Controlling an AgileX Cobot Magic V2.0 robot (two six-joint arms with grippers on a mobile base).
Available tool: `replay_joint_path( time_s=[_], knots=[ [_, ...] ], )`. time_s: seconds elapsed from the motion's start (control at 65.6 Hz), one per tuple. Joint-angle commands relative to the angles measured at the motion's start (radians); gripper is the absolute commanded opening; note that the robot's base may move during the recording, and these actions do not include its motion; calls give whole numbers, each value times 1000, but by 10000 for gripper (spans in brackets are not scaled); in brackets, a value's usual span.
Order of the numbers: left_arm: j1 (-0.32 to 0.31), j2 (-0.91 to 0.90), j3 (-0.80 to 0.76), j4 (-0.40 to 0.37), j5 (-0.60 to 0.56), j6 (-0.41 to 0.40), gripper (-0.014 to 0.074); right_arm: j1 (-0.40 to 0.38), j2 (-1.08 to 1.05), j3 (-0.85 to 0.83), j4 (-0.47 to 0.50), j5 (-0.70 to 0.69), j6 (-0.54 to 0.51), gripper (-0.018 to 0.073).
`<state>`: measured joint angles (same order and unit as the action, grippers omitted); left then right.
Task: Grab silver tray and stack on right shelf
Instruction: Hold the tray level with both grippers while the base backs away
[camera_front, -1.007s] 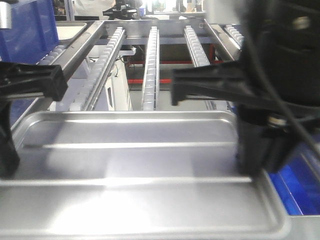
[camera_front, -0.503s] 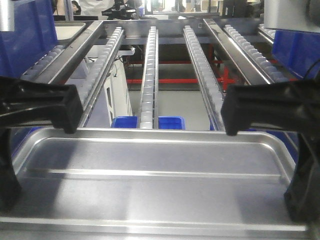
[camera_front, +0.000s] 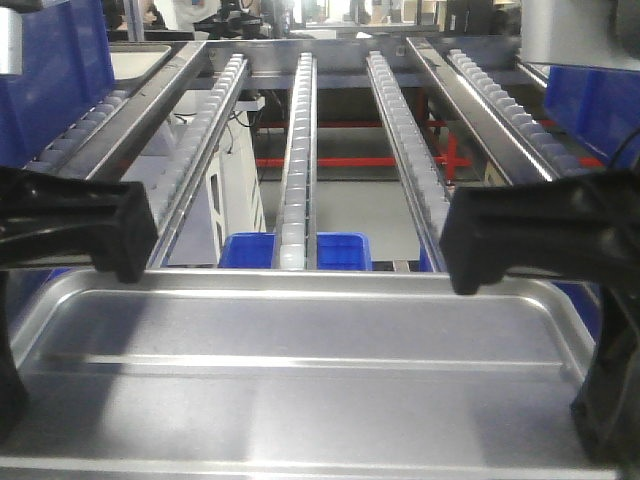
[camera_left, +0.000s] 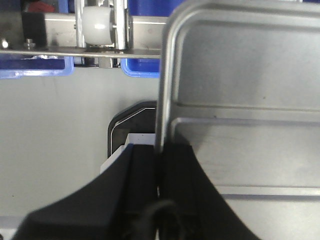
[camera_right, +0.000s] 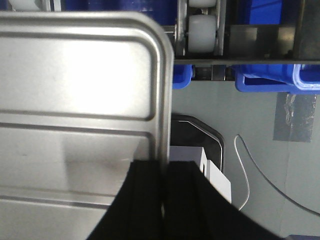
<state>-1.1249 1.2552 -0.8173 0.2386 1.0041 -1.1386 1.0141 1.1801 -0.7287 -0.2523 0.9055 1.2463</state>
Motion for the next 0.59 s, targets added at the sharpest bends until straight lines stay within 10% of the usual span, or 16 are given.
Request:
replay_joint_path(
  time_s=[0.0, 0.58],
  knots=[
    [-18, -30, -21, 23, 36, 1, -98, -2, -25, -21, -51, 22, -12, 69],
    [-59, -30, -21, 23, 41, 0, -100, -2, -25, -21, -59, 17, -12, 69]
  ],
)
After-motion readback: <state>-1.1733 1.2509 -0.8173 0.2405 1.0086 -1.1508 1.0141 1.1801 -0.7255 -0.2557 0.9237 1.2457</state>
